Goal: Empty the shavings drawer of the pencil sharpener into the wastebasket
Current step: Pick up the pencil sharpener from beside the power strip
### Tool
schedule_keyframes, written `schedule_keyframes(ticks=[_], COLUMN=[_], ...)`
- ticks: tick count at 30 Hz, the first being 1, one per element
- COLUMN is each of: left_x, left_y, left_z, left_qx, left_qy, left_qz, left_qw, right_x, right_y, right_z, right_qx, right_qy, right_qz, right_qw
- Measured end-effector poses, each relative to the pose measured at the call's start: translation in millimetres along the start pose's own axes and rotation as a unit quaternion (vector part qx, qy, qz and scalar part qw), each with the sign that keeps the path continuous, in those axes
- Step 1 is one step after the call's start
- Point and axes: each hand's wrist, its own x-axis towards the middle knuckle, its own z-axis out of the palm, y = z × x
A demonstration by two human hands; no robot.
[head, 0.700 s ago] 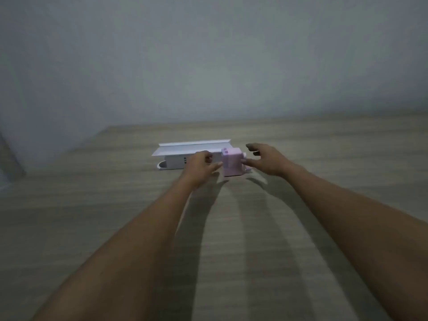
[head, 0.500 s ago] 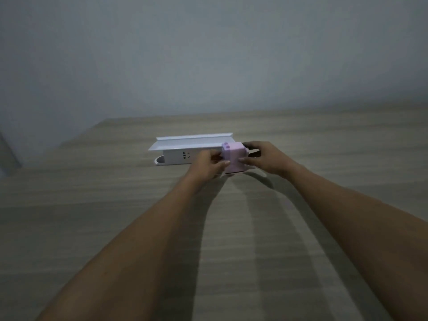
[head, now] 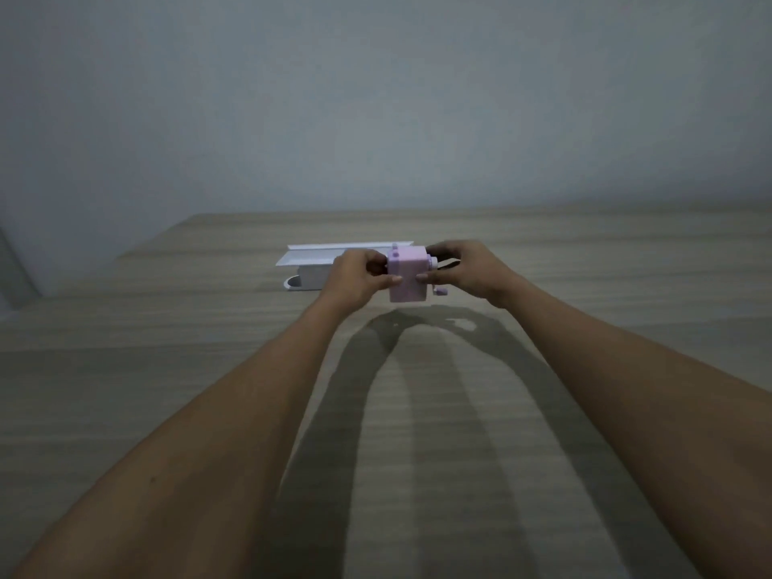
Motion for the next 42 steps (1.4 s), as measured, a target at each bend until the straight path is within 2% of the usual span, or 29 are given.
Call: schedule_keyframes(ticks=[9,17,28,38,42], left_x=[-82.1,-155.5,-221.5,-236.2,-238.7], left_y=[57.5,81.6,61.1,35.6,33.5], left_z=[-58.2,-84.8,-63.0,-36.3,-33.4], left_qx=[0.011,0.004,-0.012,-0.076,-0.107], left_qy=[0.013,0.011,-0.022,-0.027,-0.063], left_qz=[0.029,0.032,-0.015,-0.043,-0.04], left_qw=[0.999,0.999,1.0,0.996,0.991], right_x=[-75.7,-150.5,-211.8,-210.3,-206.5], right_y=[-82.2,-115.2,-90.8,-48.8,-40.2], right_z=[-11.3,-1.1,26.8,45.9,42.7], right_qx=[0.0,0.015,0.034,0.028,0.03], right_qy=[-0.035,-0.033,-0.057,-0.045,-0.086], right_qz=[-0.032,-0.058,-0.034,-0.008,0.01], right_qw=[0.999,0.998,0.997,0.999,0.996])
